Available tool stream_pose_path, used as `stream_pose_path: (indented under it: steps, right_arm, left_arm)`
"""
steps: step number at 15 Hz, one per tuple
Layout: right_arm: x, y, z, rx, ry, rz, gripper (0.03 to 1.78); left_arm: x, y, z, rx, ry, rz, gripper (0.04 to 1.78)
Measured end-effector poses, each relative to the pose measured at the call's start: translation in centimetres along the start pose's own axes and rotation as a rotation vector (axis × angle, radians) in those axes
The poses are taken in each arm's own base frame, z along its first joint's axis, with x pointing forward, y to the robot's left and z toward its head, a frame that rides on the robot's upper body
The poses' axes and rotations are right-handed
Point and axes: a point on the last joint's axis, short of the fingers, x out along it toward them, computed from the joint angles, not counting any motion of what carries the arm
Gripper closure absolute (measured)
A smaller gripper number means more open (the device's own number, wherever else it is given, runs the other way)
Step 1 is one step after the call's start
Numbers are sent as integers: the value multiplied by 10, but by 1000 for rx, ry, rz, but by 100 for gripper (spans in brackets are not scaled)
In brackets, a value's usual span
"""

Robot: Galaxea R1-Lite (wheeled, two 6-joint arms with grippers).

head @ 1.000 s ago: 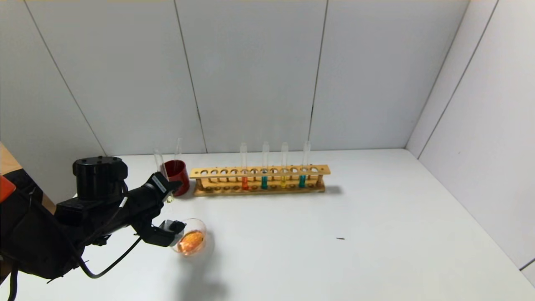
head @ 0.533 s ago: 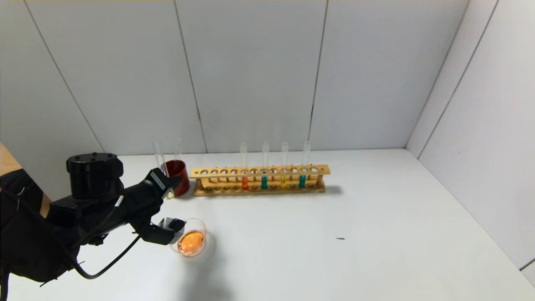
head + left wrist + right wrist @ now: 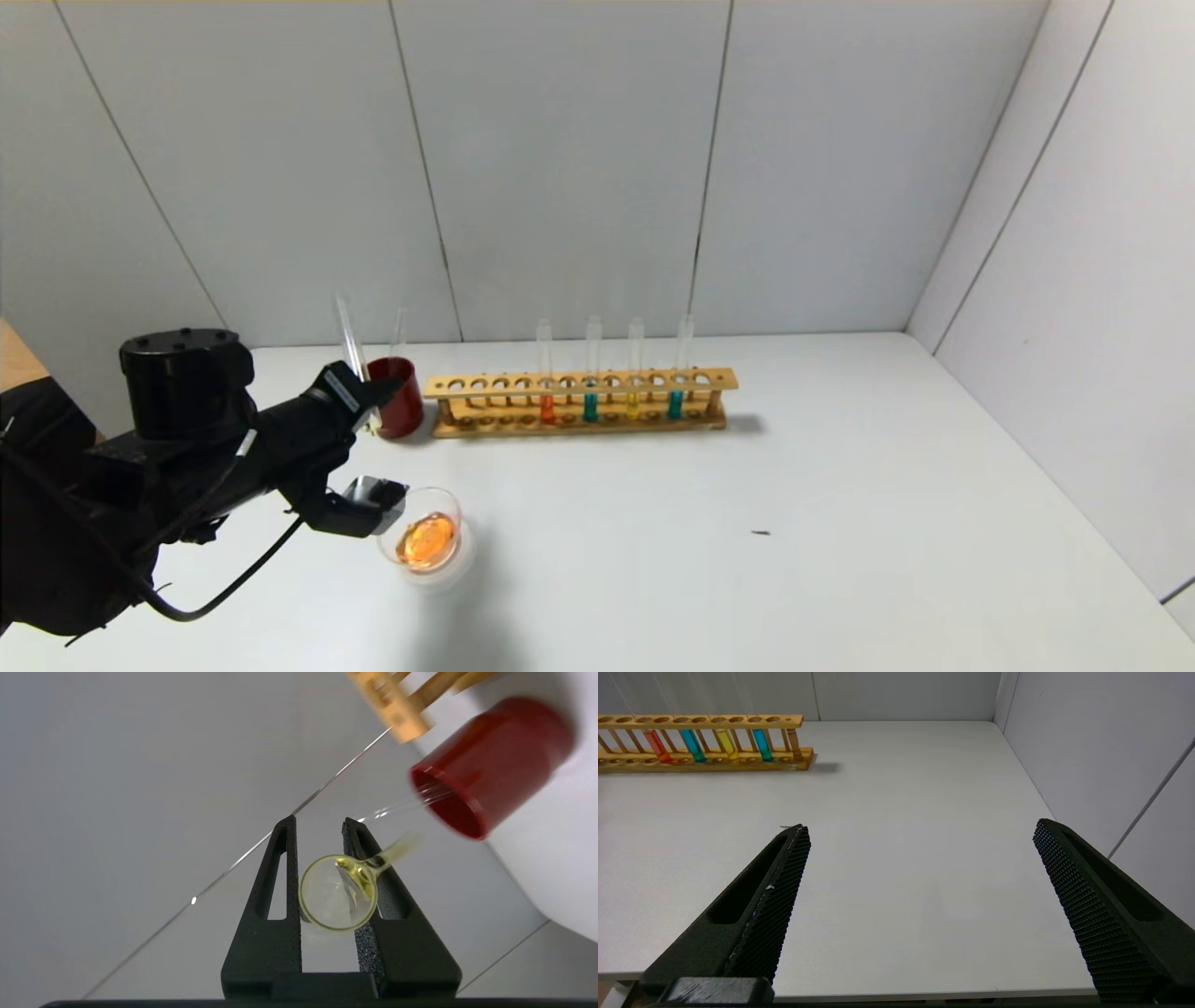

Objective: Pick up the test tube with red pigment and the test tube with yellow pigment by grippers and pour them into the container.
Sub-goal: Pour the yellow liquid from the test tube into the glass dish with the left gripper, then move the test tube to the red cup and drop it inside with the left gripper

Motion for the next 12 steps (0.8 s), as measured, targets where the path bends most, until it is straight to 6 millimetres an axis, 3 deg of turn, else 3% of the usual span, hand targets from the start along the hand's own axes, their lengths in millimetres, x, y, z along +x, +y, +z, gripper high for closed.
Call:
stream_pose_path:
  steps: [2,7,12]
  right_arm:
    - [0,0,0,0,0,0,6]
    - [0,0,0,0,0,0,6]
    - [0,0,0,0,0,0,6]
  left_arm:
    - [0,13,-12,-114,96,28,146]
    - [-4,57,-54,-599,477,85,146]
    - [-4,80,-92,-1172,638,148,146]
